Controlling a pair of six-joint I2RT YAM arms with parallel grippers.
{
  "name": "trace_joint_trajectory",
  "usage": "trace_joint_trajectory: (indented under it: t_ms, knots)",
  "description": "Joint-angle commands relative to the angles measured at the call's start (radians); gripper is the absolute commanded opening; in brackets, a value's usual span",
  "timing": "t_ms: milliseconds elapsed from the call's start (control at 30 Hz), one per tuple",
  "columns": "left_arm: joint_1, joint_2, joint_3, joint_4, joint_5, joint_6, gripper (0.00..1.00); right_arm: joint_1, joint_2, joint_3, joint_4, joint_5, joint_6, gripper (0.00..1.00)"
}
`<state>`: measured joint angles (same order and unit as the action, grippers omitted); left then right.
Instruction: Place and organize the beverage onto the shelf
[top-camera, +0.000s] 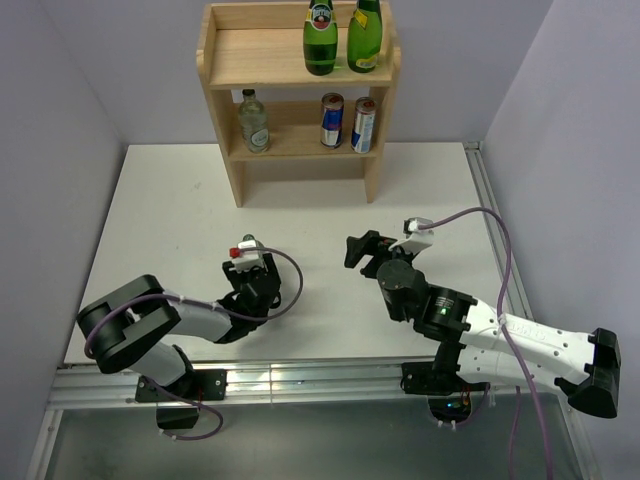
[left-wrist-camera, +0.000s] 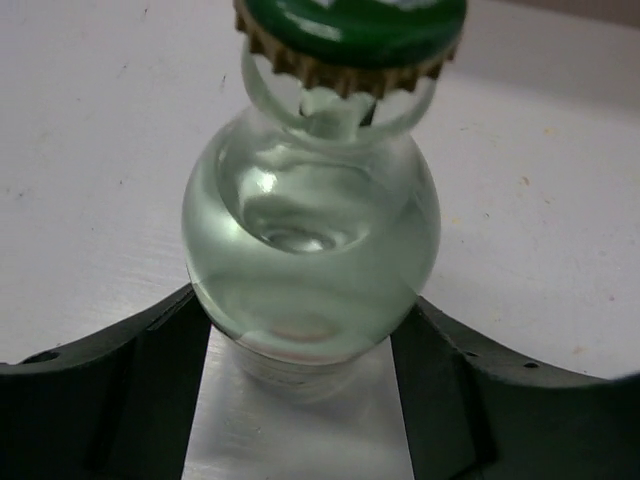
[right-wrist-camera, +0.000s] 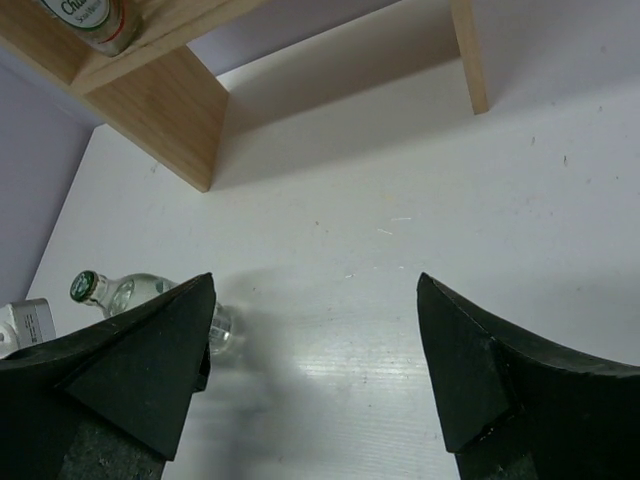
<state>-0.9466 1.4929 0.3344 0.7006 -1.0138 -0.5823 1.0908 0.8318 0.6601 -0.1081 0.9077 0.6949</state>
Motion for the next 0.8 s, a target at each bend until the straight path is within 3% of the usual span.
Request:
trace_joint_trajectory:
  t_ms: [0, 100, 300, 333, 367, 500, 767]
  knots:
    - [0.006, 0.039, 0.043, 0.088, -0.069, 0.039, 0.68, 0.008, -0.023, -0.013, -0.002, 0.023, 0.031, 0.88]
    - [0.029, 0.073, 0.064, 0.1, -0.039, 0.05, 0.57, 0.008, -0.033, -0.02, -0.011, 0.023, 0.029, 0.85]
    - [0.051, 0.064, 0.12, 0.057, -0.008, 0.093, 0.25, 0.008, -0.06, -0.043, -0.028, 0.026, 0.04, 0.82]
    - [0.051, 0.06, 0.13, 0.047, -0.008, 0.114, 0.08, 0.009, -0.063, -0.047, -0.031, 0.026, 0.044, 0.81]
    - [0.051, 0.053, 0.147, -0.023, -0.028, 0.114, 0.01, 0.008, -0.065, -0.048, -0.031, 0.028, 0.045, 0.81]
    - [0.052, 0.026, 0.308, -0.239, -0.055, 0.104, 0.0, 0.008, -0.065, -0.056, -0.027, 0.026, 0.048, 0.8]
    - [0.071, -0.106, 0.466, -0.3, 0.11, 0.265, 0.0, 0.009, -0.059, -0.076, -0.016, 0.033, 0.058, 0.79]
